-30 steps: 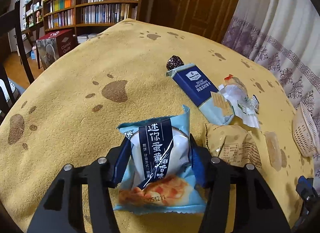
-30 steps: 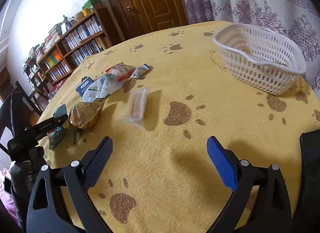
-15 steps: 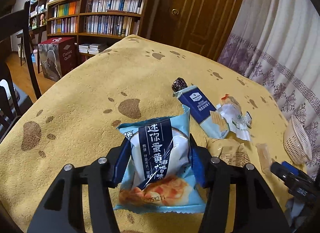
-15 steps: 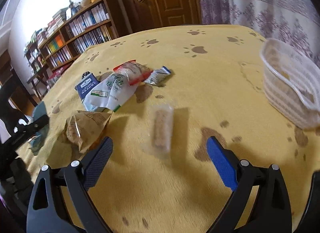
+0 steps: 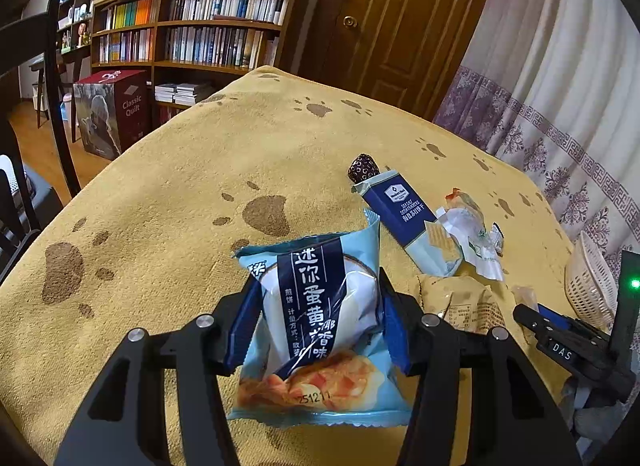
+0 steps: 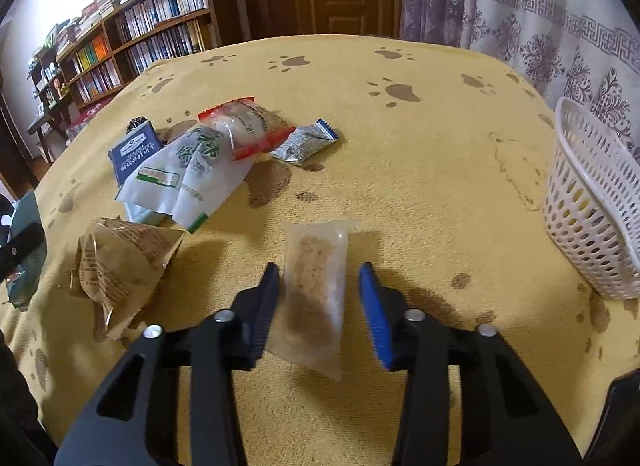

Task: Organize snacks
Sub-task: 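Grasp the clear bar packet with the right tool, then carry the clear bar packet into the white basket and release it with the right tool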

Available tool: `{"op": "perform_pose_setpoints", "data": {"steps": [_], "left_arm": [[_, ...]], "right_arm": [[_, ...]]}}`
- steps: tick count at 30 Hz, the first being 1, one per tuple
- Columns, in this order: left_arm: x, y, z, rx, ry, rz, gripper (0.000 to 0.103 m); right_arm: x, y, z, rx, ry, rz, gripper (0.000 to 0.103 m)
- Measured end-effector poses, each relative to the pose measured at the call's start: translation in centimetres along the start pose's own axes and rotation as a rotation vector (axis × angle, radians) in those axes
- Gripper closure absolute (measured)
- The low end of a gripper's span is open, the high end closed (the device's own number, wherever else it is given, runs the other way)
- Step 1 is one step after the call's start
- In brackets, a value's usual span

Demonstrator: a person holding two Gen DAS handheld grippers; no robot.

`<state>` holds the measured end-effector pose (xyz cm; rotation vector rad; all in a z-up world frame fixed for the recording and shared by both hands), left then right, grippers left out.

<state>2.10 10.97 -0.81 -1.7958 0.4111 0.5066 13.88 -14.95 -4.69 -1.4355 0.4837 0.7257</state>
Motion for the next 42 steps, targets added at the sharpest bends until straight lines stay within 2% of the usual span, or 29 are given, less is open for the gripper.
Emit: {"op": "perform_pose_setpoints", "data": {"steps": [1,9,23,42], "left_arm": [[0.0,0.0,0.0,0.000,0.000,0.001,0.048],[0.1,0.0,-0.1,0.005,-0.006,0.000,0.048],[-0.7,-0.2,-2.0,0.047,0.005,-0.009,0.048],[-1.4,-0.7,-5.0,0.107,0.024,-0.015,0.048]], "right_arm": [[0.0,0.0,-0.1,-0.004,0.002,-0.001,0.072],[-1.3,0.5,-0.3,0.012,-0.018,-0.015,0.072],[-6.8,-2.2,-2.4,0.082,-0.039,-0.146,0.072],[-11.6,-5.0,-14.5,0.265,0.146,-0.297,0.072]]}}
Point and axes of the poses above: each gripper's, at about its wrist camera, not at the fingertips, and x roughly the way its jaws point, z to its left, y to its underside, the point moved 8 cm from there along x, roughly the way its jaws point, and after that the axes turned 8 degrees about -z, right-handed, at the moved point
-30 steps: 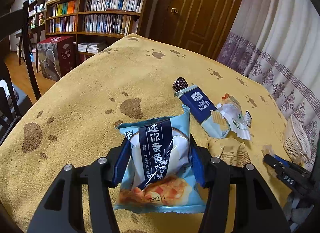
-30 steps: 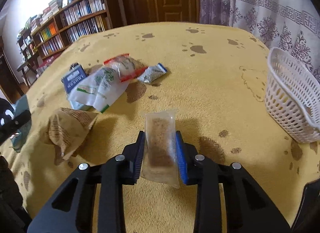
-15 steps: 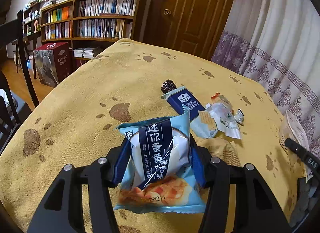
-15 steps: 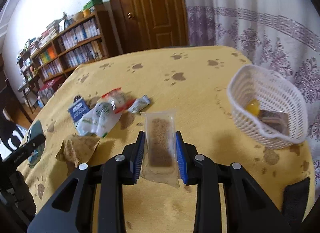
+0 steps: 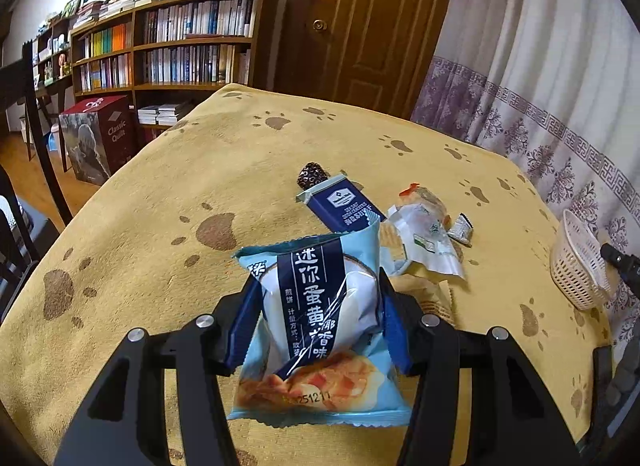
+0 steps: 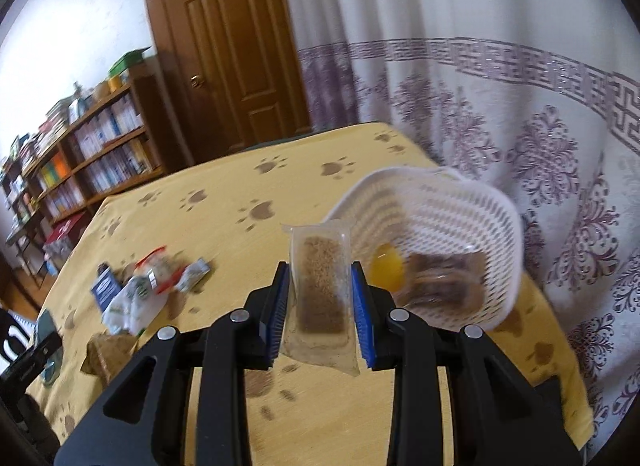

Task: Organize snacks
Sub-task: 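Carry the clear bar packet into the white basket and release it with the right tool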

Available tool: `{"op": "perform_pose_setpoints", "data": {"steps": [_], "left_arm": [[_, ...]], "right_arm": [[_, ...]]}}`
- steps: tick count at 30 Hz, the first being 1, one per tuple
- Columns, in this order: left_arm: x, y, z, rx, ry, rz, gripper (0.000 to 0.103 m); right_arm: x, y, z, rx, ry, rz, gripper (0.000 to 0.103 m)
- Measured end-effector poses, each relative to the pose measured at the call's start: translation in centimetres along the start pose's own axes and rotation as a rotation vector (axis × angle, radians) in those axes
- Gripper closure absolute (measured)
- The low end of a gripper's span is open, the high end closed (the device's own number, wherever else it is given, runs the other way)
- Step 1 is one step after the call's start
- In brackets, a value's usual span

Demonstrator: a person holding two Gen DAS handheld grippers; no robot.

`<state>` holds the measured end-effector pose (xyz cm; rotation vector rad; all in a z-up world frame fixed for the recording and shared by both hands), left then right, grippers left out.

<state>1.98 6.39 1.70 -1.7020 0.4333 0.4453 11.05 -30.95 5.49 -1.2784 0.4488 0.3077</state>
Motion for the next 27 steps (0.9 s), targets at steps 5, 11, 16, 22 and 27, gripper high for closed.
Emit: {"op": "perform_pose_setpoints", "data": {"steps": [5,11,16,22,27], "left_arm": [[-0.1,-0.2,-0.7,0.019,0.001,-0.003,0.048],[-0.1,-0.2,-1.9,0.041,0.004,0.001,0.048],[-0.1,-0.3,-2.9,0.059,0.005,0.002,0.048],[0.2,-0.4,-4.2,0.084,0.009,0.005,0.048],[0.3,-0.5,-6.2,0.119,0.023,0.004,0.048]], "right_arm": [[0.7,-0.7,-3.2,0.035,0.062,-0.016,0.072],[2.2,-0.6,-6.0,0.066,0.102,0.000,0.072],[3.2,-0.1,-7.5,0.093,0.113,0.014,0.045],[2.1,0.1,-8.1,0.097,0.112,-0.023,0.043],[0.7,0.6,-8.0,0.103,0.090,-0.050,0.043]]}}
Point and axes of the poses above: each gripper's, at about its wrist camera, not at the fingertips, and x roughly the way its jaws point, z to its left, y to its underside, the point moved 8 cm from there along x, roughly the way its jaws point, and after that the axes turned 8 degrees about -z, right-handed, at the moved point
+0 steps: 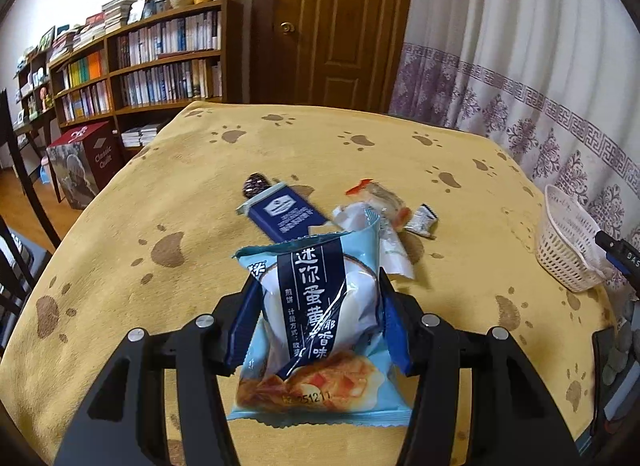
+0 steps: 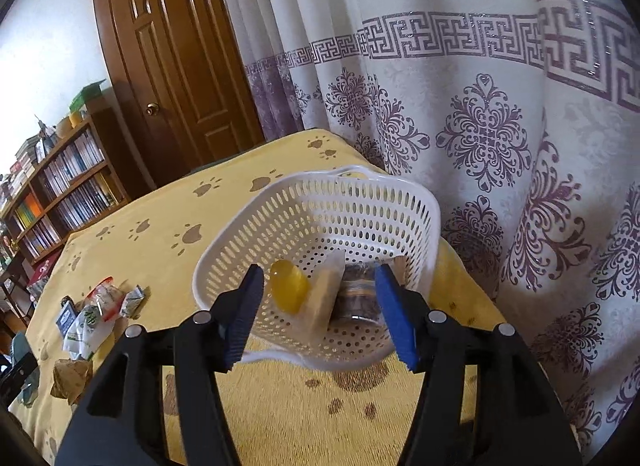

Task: Organize snacks
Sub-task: 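Carry the clear bar packet into the white basket and release it with the right tool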

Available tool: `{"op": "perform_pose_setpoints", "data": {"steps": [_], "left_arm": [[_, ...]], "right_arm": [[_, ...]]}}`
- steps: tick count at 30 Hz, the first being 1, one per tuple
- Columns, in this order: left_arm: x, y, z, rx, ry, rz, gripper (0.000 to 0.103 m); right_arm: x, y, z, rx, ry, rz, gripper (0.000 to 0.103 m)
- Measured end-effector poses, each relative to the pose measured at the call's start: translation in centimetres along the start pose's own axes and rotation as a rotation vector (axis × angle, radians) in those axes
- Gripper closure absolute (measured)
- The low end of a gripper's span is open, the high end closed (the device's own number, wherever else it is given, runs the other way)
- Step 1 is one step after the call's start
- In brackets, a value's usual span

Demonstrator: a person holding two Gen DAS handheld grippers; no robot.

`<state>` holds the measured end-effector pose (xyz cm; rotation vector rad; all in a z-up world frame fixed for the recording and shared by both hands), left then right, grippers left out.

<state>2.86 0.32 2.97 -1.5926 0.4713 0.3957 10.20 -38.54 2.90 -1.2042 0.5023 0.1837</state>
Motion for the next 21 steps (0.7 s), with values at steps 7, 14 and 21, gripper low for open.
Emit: {"op": "perform_pose_setpoints", "data": {"steps": [7,14,21], "left_arm": [[0.3,-1.3,-3.9,0.065,0.034,-0.019,0.048],[0.7,-2.5,-9.2,0.128,0.090,-0.036,0.048],[1.0,-3.3,-13.4,0.177,0.149,-0.043,0.048]], "right_arm": [[-2.0,0.8,-1.2,0.058,-0.021,-0.033,0.036],[-3.1,1.3,-2.9,0.101,-0.011,-0.056,0.034],[-3.1,2.7,-4.0,0.141,-0.013,-0.041,0.034]]}}
Point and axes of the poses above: each gripper's, at about its wrist camera, not at the fingertips, and x roughly the way its jaws point, z to its left, y to its underside, the point moved 8 cm from there along x, roughly the way its jaws point, and after that the axes turned 8 degrees about -z, right-handed, at the moved point
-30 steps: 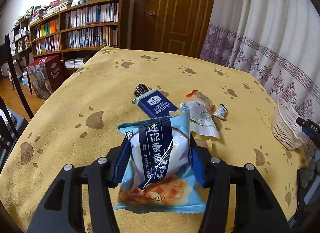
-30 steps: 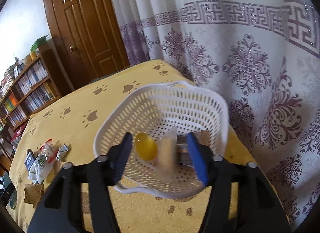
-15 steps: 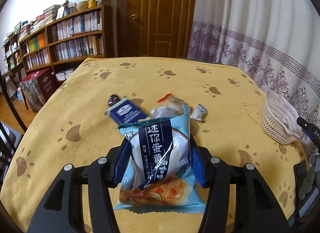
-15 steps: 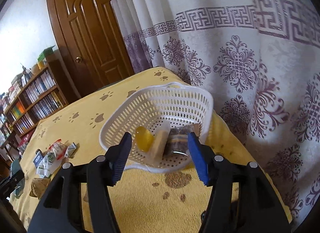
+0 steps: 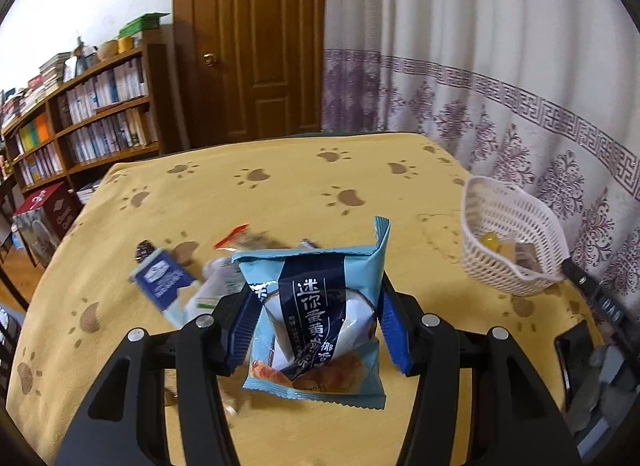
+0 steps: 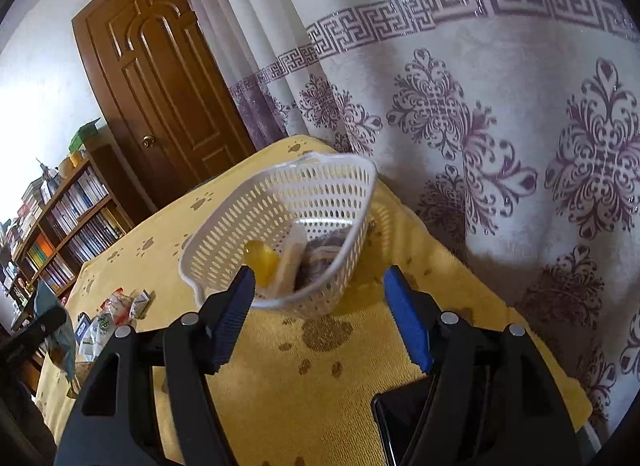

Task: Organize snacks
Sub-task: 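Carry the clear bar packet into the white basket and release it with the right tool, then carry the blue-and-white cake packet into the white basket and open the left tool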

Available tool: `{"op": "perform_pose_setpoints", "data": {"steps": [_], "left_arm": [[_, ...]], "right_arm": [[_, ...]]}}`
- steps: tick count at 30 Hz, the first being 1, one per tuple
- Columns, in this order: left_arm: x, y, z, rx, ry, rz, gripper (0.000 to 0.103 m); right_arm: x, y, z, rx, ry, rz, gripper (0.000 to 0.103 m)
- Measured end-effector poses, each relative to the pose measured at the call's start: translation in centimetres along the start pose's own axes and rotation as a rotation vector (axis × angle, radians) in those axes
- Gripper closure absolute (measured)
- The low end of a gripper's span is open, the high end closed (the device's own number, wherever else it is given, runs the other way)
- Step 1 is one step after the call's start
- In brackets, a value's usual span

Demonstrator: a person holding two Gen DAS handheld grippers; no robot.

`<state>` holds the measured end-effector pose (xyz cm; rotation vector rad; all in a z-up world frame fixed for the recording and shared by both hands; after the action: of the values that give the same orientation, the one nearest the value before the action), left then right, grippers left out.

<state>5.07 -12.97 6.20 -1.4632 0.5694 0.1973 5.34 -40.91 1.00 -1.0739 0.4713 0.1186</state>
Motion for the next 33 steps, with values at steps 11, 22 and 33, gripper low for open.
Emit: {"op": "perform_pose_setpoints", "data": {"steps": [11,22,33], "left_arm": [[1.9,-1.4,-3.6,0.046,0.049,0.011,0.048],[4.5,-5.6,-10.8,0.082,0.200,-0.028,0.048],[8.5,-7.4,-18.0,0.072,0.353,-0.009,0.047]], "right_arm": [[0.2,1.1,-0.1,0.012,-0.028,0.007,0.030],[0.1,1.3,0.4,0.009,-0.052,-0.004,0.030],[0.1,1.4,0.7,0.003,-0.075,-0.008,0.030]]}}
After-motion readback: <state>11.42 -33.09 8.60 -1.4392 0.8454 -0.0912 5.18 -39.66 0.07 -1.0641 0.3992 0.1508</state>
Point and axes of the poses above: each gripper's, at about its wrist camera, not at the fingertips, and x roughly the way its jaws point, z to its left, y to its underside, the point moved 8 cm from there along x, roughly the way its jaws point, and after that the axes turned 8 degrees about -z, right-handed, at the moved point
